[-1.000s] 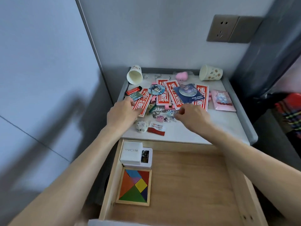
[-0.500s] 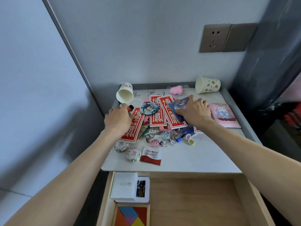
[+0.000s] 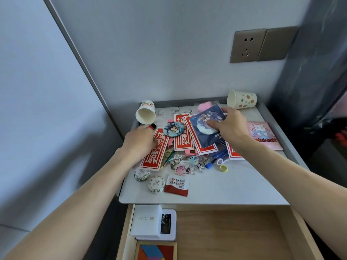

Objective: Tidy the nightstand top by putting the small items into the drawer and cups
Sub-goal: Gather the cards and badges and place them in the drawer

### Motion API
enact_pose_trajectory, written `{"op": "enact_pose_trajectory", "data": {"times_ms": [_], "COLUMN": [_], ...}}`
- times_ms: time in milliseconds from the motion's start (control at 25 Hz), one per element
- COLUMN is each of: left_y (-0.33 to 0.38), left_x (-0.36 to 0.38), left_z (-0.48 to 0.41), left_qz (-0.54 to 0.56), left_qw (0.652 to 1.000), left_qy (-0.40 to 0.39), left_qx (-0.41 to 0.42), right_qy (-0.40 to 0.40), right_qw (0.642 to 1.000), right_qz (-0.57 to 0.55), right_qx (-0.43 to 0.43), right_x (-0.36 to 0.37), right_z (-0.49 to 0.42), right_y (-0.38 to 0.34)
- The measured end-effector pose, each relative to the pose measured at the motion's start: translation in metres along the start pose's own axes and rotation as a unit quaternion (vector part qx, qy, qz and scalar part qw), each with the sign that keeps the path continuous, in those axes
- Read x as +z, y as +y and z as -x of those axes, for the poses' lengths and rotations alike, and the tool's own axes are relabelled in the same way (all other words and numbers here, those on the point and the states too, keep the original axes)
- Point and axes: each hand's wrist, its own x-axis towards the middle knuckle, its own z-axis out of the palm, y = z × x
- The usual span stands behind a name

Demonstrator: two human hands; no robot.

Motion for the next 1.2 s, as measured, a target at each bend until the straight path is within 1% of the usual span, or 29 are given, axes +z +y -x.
{"op": "enact_pose_trajectory", "data": {"times_ms": [120,200,280,400,480,520,560,680,800,880,960,1040,1200], "left_y": [0.002,-0.002,-0.01,-0.013,-0.001,0.009,0.019,0.044,0.055,0.056,0.054,0.054,0.051], "left_x": [-0.006,-0.006,-0.002,-0.003,-0.013,-0.016,-0.018,-0.007,0.005,0.011,0.013,0.011,0.003], "left_z": [0.006,0.01,0.014,0.015,0.008,0.001,-0.006,-0.029,-0.041,-0.044,-0.046,-0.049,-0.055], "left_qz": [-0.062,-0.078,-0.052,0.019,0.077,0.089,0.092,0.06,0.005,-0.003,0.016,0.068,0.181], "left_qw": [0.997,0.995,0.996,0.988,0.97,0.964,0.962,0.973,0.986,0.99,0.994,0.995,0.982], "left_qy": [0.008,0.017,0.044,0.15,0.224,0.241,0.241,0.181,0.112,0.079,0.032,-0.011,-0.033], "left_qx": [0.05,0.06,0.049,0.039,0.054,0.069,0.087,0.128,0.126,0.118,0.102,0.077,0.029], "right_qy": [-0.039,-0.058,-0.074,-0.084,-0.076,-0.074,-0.073,-0.08,-0.079,-0.082,-0.085,-0.085,-0.09], "right_qw": [0.991,0.979,0.966,0.954,0.949,0.946,0.943,0.936,0.936,0.935,0.93,0.927,0.921], "right_qz": [-0.115,-0.175,-0.221,-0.255,-0.27,-0.278,-0.285,-0.304,-0.305,-0.307,-0.317,-0.324,-0.339], "right_qx": [0.055,0.091,0.11,0.13,0.145,0.151,0.154,0.16,0.158,0.16,0.165,0.168,0.17], "right_x": [0.002,0.004,0.004,0.004,0.003,0.001,0.0,-0.005,-0.007,-0.01,-0.01,-0.01,-0.01], "right_z": [0.011,0.018,0.023,0.025,0.023,0.022,0.021,0.019,0.014,0.013,0.013,0.015,0.021], "right_y": [-0.001,-0.001,0.0,0.002,0.004,0.004,0.005,0.009,0.016,0.017,0.017,0.017,0.016]}}
